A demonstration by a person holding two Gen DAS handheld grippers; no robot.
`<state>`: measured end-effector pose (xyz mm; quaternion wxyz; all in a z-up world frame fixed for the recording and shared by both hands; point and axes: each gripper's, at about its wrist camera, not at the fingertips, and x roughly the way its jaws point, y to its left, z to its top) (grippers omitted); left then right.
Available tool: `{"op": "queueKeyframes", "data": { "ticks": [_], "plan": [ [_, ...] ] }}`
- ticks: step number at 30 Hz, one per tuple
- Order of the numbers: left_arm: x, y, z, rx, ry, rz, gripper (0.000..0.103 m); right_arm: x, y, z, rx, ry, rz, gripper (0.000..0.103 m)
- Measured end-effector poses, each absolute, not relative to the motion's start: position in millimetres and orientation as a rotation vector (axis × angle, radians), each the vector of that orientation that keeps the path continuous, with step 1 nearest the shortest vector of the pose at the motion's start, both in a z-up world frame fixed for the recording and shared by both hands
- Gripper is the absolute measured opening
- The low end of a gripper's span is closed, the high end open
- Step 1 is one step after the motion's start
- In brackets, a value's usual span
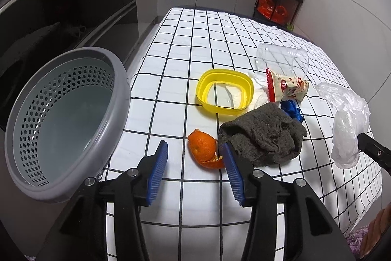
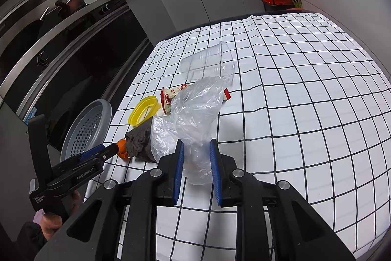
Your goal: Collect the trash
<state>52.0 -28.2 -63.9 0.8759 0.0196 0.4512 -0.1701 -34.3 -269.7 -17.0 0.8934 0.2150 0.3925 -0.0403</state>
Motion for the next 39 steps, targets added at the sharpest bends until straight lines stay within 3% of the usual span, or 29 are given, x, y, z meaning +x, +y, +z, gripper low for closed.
{"op": "queueKeyframes", "data": {
  "ticks": [12, 13, 14, 15, 19, 39],
  "plan": [
    [66, -36, -82, 0.038, 0.995, -0.335, 0.046, -33, -270, -19, 0.443, 0.822, -0.081, 0.021],
    [66, -35, -83, 0.036, 1.000, -0.338, 0.042, -33, -270, -19, 0.443, 0.822, -0.080, 0.021],
    [66, -36, -83, 0.030, 1.004, -0.348, 0.028, -33, -269, -19, 0.442, 0.823, -0.080, 0.021],
    [66, -36, -84, 0.023, 1.011, -0.362, 0.023, -33, -269, -19, 0.441, 0.823, -0.081, 0.021],
    [63, -35, -81, 0.030, 0.998, -0.370, 0.016, -33, -269, -19, 0.442, 0.821, -0.081, 0.021],
    [45, 26, 2, 0.045, 0.830, -0.302, 0.016, -27, -242, 1, 0.414, 0.799, -0.039, 0.021]
  ]
}}
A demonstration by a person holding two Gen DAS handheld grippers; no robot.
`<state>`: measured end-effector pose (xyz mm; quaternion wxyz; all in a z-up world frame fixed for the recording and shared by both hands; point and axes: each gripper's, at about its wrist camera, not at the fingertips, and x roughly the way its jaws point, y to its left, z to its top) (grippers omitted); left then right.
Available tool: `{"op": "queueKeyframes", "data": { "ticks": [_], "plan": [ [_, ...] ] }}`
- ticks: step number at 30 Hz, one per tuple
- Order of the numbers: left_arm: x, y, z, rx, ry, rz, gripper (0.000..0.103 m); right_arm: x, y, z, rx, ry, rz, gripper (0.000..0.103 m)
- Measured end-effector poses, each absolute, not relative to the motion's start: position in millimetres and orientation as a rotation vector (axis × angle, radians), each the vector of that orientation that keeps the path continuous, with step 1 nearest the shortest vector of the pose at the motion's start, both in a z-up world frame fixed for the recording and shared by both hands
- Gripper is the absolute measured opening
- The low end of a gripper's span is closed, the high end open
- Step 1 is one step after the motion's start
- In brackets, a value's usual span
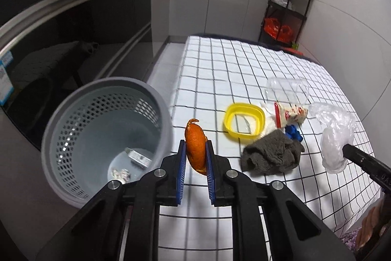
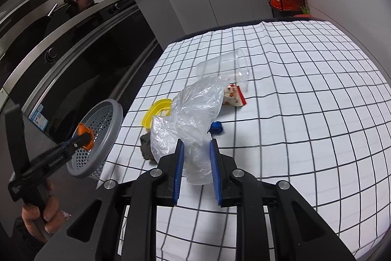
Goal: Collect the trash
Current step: 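Carry the peel and bag over the basket and open the left gripper to drop the peel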
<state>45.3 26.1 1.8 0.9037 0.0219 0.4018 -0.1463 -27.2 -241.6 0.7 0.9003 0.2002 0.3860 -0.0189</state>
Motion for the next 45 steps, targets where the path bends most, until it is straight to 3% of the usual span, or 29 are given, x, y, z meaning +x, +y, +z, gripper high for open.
{"op": "queueKeyframes", "data": {
  "ticks": [21, 45],
  "plan": [
    [83, 139, 14, 0.045, 0.809, -0.094, 0.016, 61, -111, 16, 0.351, 0.802, 0.175, 0.021],
    [122, 177, -11, -0.034, 0.917, -0.038, 0.016, 136, -17, -13, 0.240, 0.918, 0.300, 0.021]
  ]
}}
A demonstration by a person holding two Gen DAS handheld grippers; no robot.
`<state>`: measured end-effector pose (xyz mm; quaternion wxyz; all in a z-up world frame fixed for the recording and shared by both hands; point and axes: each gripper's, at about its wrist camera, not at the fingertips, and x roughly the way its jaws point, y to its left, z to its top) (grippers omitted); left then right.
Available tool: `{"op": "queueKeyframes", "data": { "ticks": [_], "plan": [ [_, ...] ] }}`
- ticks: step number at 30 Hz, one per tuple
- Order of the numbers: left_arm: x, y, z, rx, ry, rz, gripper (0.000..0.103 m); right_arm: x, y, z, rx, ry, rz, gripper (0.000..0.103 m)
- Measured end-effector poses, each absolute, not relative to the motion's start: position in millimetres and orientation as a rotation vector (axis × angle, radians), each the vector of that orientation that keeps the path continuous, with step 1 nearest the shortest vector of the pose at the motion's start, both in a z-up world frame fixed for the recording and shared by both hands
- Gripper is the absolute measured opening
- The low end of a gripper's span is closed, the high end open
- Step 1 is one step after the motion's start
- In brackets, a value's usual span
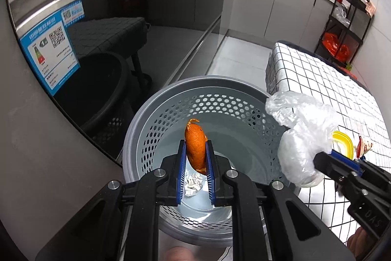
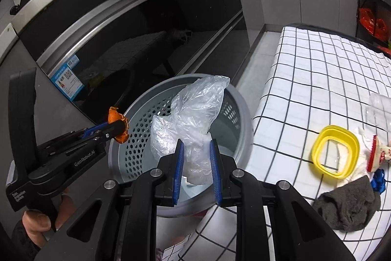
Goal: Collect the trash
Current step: 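Carry the peel and bag over the basket and open the left gripper to drop the peel, then open the right gripper to drop the plastic bag into the basket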
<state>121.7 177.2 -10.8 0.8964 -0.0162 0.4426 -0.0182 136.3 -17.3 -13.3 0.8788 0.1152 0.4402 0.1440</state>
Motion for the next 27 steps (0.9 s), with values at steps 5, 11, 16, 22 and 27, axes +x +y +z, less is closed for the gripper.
{"op": "queueKeyframes", "data": {
  "ticks": [5, 11, 16, 22, 27],
  "plan": [
    [126, 177, -16, -0.031, 0.940, -0.033, 0.016, 142, -9, -19, 0.216, 0.937, 0.302, 0.021],
    [129, 178, -20, -0.029, 0.958, -0.032, 0.017, 147, -6, -25, 0.222, 0.956, 0.306, 0.021],
    [130, 178, -25, -0.027, 0.982, -0.033, 0.019, 150, -3, -29, 0.221, 0.969, 0.305, 0.021],
    [131, 182, -24, -0.046, 0.984, -0.019, 0.035, 154, -3, -28, 0.227, 0.966, 0.309, 0.022],
    [131, 184, -22, -0.048, 0.971, -0.007, 0.055, 152, -4, -25, 0.232, 0.949, 0.303, 0.035]
  ]
}}
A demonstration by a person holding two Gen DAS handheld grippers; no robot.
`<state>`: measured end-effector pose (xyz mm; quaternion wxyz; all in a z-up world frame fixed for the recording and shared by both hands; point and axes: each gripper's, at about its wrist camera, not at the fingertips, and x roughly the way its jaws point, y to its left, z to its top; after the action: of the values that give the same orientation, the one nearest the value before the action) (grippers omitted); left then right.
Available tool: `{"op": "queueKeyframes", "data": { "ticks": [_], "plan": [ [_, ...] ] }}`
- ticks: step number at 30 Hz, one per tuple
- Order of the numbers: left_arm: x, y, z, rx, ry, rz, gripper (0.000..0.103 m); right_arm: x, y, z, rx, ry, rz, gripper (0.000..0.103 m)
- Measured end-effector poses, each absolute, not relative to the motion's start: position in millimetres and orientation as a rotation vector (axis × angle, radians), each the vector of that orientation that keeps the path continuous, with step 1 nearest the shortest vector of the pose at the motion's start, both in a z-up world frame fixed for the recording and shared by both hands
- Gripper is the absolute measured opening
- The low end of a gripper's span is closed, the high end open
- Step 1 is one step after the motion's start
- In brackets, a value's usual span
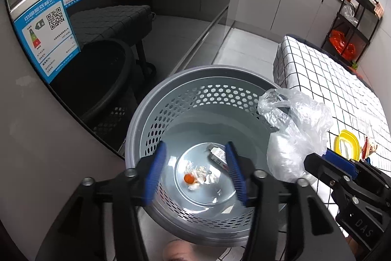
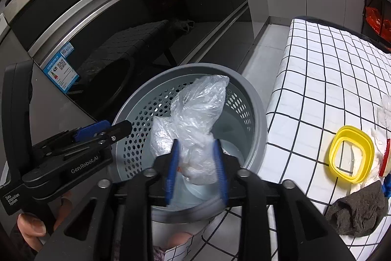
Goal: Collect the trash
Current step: 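Open the right gripper to drop the plastic bag into the basket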
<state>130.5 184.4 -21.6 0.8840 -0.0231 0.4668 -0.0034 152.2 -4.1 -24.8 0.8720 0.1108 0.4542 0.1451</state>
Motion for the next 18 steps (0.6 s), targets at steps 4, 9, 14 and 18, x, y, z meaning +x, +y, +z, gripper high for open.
{"op": "queueKeyframes", "data": {
  "ticks": [4, 9, 14, 18],
  "plan": [
    [130.2, 186.6, -20.1, -0.053, 0.963, 0.001, 0.060, 150.8, -4.3, -23.4, 0.239, 0.946, 0.300, 0.038],
    [129.8, 187.8, -19.9, -0.058, 0.964, 0.002, 0.060, 150.3, -5.0, -22.9, 0.243, 0.943, 0.299, 0.039],
    [129.2, 186.4, -19.0, -0.053, 0.958, -0.002, 0.060, 148.1, -5.8, -21.8, 0.244, 0.939, 0.294, 0.039],
    [128.4, 185.8, -18.2, -0.053, 0.956, -0.005, 0.060, 145.6, -9.0, -20.4, 0.251, 0.935, 0.291, 0.039]
  ]
}}
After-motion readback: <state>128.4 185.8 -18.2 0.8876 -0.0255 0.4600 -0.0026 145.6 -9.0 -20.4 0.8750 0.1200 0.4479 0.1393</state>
